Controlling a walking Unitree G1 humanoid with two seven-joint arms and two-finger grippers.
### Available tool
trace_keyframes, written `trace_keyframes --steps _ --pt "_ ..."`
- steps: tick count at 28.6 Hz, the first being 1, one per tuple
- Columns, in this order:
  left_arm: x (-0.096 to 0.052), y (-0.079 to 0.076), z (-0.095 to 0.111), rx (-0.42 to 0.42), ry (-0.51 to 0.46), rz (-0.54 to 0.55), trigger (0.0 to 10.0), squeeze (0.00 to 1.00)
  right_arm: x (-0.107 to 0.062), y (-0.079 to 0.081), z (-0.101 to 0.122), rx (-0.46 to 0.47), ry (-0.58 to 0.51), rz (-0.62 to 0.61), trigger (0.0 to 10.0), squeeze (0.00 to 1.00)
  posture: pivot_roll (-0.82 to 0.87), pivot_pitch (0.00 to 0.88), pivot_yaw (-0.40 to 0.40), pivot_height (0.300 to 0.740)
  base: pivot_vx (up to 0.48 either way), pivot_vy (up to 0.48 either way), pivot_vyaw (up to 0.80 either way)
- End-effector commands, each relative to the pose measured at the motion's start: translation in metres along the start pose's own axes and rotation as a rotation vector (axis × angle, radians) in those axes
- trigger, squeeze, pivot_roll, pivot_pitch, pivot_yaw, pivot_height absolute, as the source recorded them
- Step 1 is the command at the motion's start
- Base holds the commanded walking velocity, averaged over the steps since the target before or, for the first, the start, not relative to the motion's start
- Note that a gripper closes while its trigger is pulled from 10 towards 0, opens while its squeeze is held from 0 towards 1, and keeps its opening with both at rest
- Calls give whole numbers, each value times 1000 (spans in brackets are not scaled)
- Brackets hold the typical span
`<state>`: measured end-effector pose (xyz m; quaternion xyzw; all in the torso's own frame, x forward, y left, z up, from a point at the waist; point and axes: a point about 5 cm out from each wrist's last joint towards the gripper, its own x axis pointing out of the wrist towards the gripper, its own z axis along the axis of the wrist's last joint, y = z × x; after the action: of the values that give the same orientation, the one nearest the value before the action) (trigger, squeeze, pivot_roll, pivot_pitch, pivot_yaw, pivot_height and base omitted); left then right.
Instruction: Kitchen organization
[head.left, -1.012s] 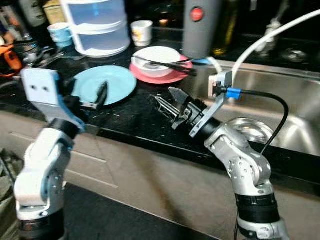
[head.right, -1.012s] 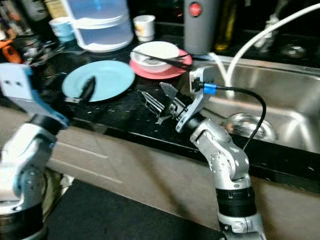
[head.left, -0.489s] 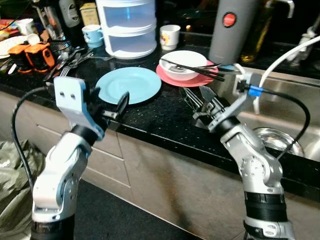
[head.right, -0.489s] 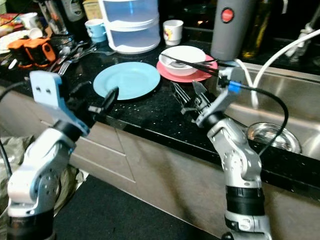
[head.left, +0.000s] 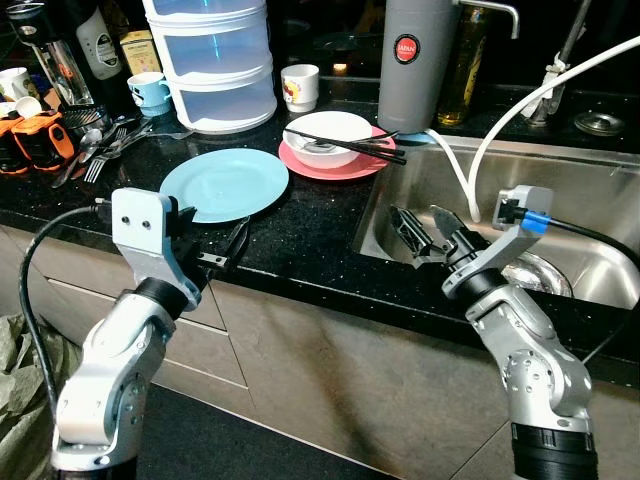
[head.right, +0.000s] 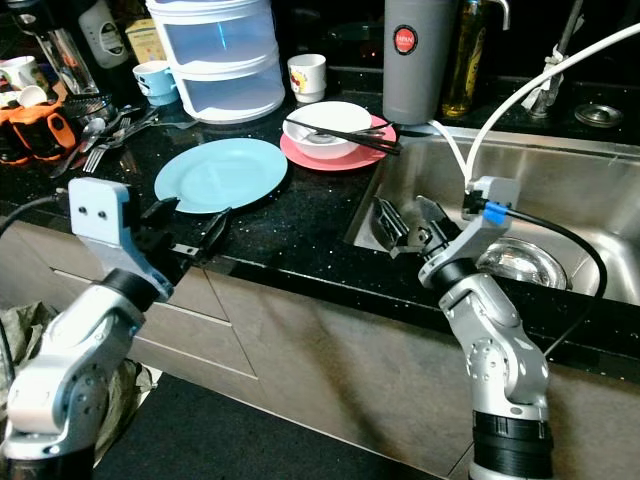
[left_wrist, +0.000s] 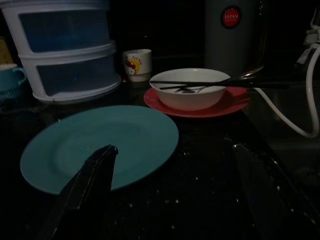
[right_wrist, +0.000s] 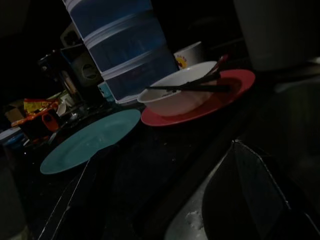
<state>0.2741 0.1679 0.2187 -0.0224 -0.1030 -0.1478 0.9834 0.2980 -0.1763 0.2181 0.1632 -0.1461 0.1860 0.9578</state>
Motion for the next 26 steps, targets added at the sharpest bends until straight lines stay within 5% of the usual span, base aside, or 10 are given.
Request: trace_keyframes --steps 1,5,10,16,22,26 --pt "-1 7 4 34 -5 14 10000 0 -2 -2 4 -20 -2 -7 10000 0 -29 0 98 740 0 0 0" --pt "0 12 6 49 -6 37 10000 0 0 -8 12 -42 -15 -20 10000 0 6 0 74 740 0 0 0" --pt "-18 27 5 16 -8 152 10000 0 7 -2 35 -85 -32 51 10000 0 -2 0 35 740 0 0 0" --pt "-16 34 8 -1 -20 183 10000 0 9 1 57 -107 -66 101 10000 0 1 0 37 740 0 0 0" --pt "-15 40 14 8 -35 200 10000 0 12 19 57 -63 -83 166 10000 0 20 0 43 740 0 0 0" --pt "-21 50 15 12 -27 239 10000 0 10 50 42 36 -44 261 10000 0 35 0 37 740 0 0 0"
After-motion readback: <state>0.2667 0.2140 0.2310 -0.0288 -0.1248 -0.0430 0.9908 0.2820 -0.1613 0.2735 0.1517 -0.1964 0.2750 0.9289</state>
